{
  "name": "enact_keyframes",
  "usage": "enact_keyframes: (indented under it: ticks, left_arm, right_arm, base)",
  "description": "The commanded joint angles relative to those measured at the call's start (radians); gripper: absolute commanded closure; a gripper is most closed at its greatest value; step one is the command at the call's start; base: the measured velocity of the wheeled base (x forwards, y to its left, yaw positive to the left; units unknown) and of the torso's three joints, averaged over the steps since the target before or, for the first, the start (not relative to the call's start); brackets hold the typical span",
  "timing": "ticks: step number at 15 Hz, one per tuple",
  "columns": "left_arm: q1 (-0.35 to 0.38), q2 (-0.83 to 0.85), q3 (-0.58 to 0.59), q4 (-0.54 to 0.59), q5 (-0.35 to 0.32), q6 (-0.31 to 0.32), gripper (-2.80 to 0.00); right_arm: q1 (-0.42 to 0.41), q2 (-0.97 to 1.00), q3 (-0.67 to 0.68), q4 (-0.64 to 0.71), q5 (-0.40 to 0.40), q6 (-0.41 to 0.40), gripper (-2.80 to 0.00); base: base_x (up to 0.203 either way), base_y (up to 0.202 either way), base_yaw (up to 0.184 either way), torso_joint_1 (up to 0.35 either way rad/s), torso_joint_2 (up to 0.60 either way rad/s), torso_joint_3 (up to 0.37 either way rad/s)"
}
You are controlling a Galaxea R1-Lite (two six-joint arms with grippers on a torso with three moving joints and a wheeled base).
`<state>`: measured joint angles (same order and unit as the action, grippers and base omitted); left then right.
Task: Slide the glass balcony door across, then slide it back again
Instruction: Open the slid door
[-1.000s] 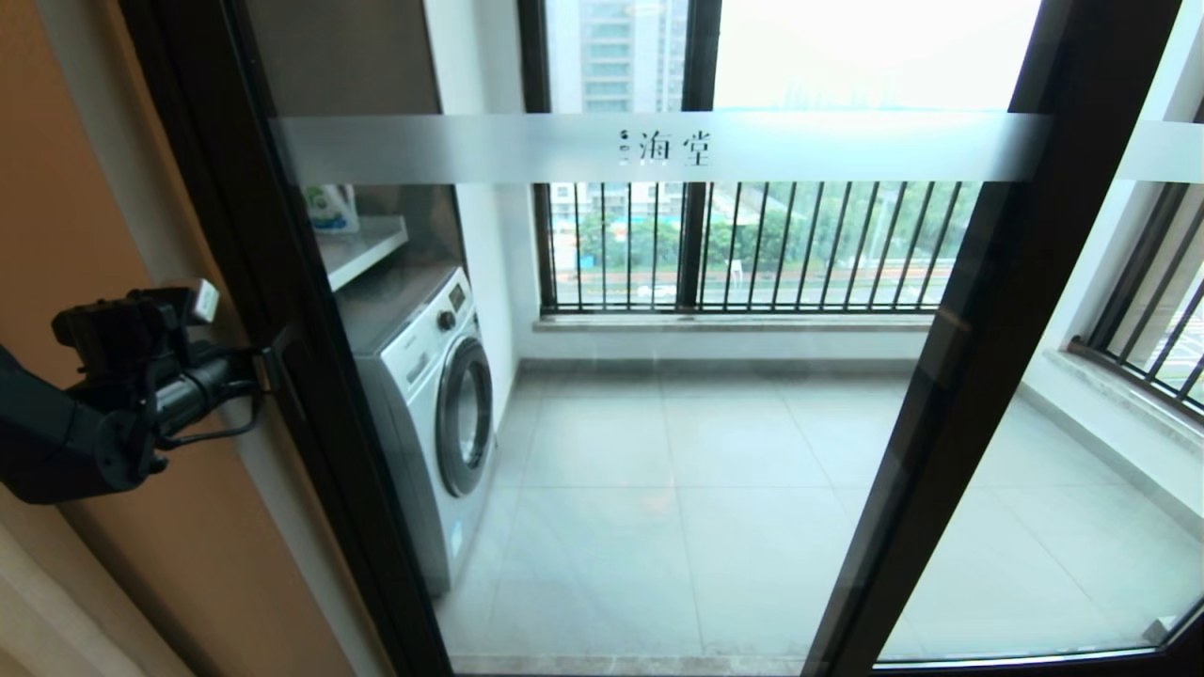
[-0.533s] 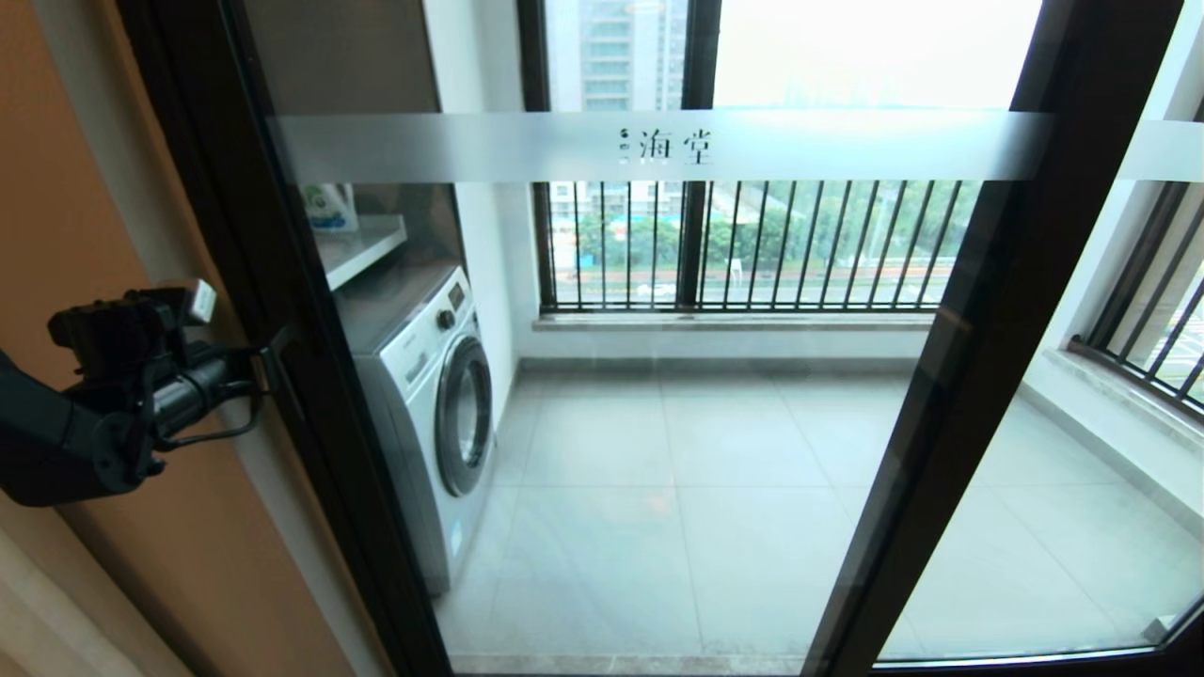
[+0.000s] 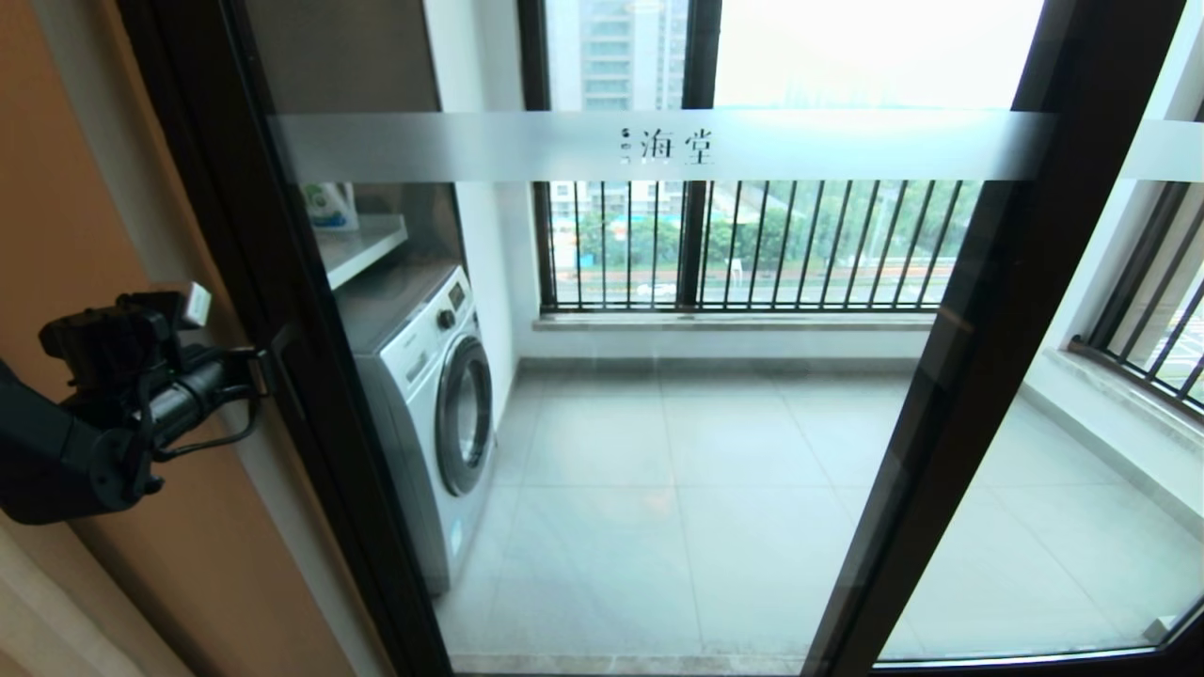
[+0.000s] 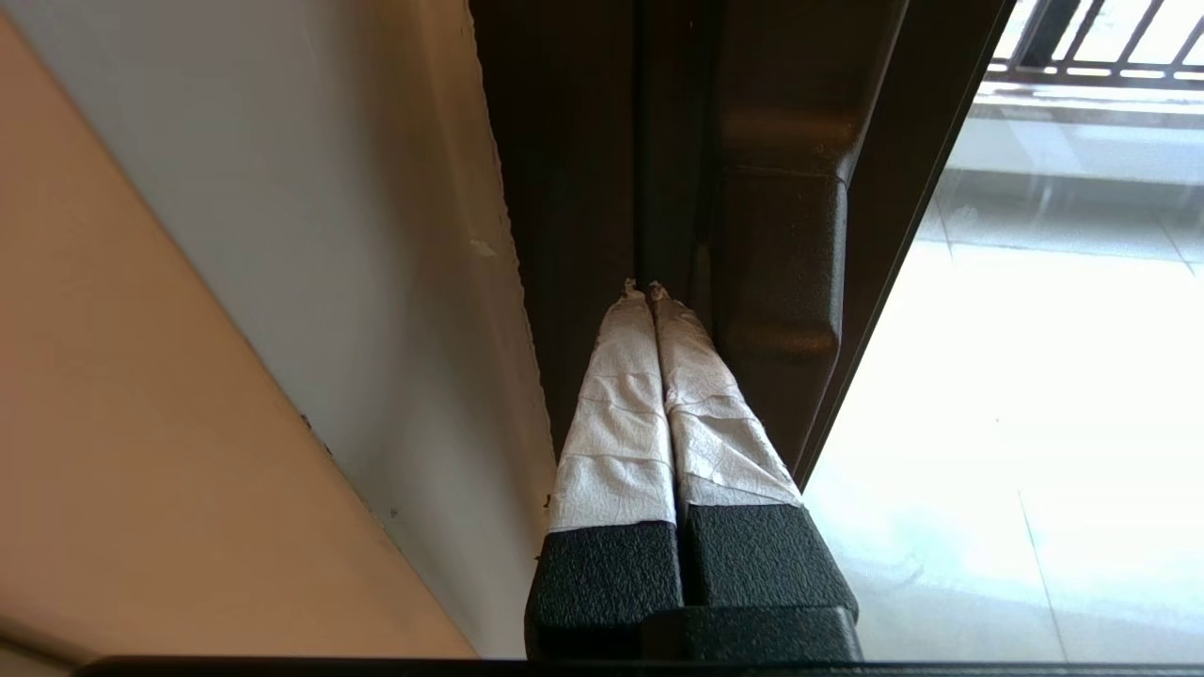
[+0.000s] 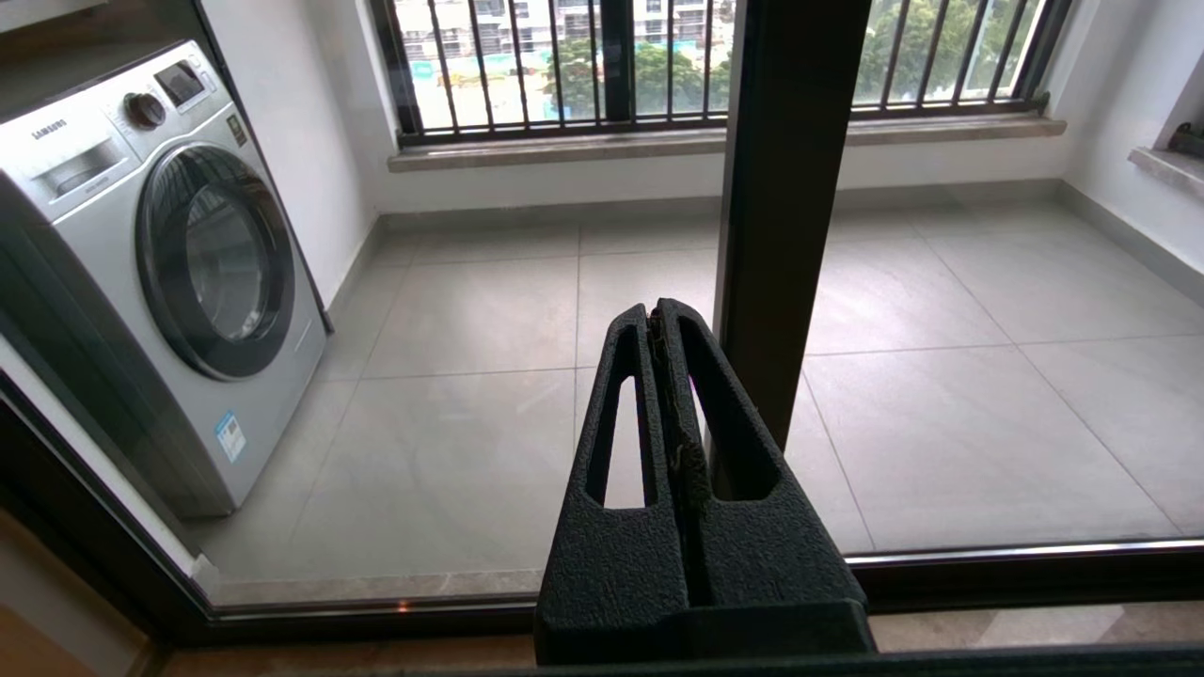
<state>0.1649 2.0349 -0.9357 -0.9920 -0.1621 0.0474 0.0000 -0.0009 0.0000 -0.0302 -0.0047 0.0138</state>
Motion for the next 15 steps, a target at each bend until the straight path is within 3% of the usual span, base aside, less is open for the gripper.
enact_keyframes:
  ticks: [1,15]
  left_arm:
    - [-0.120,-0.005,0.011,-0.013,0.000,-0.002,0.00]
    - [-0.173,0.004,0.028,-0.011,0.017,0.000,0.00]
  right_arm:
    - [0.000,-0.001,0.012,0.000,0.000,0.000,0.00]
    - [0.000,-0.001,0.012,0.000,0.000,0.000,0.00]
  base:
    - [0.000,0.000,0.000,0.000,0.00,0.000]
    - [0.000,0.000,0.000,0.000,0.00,0.000]
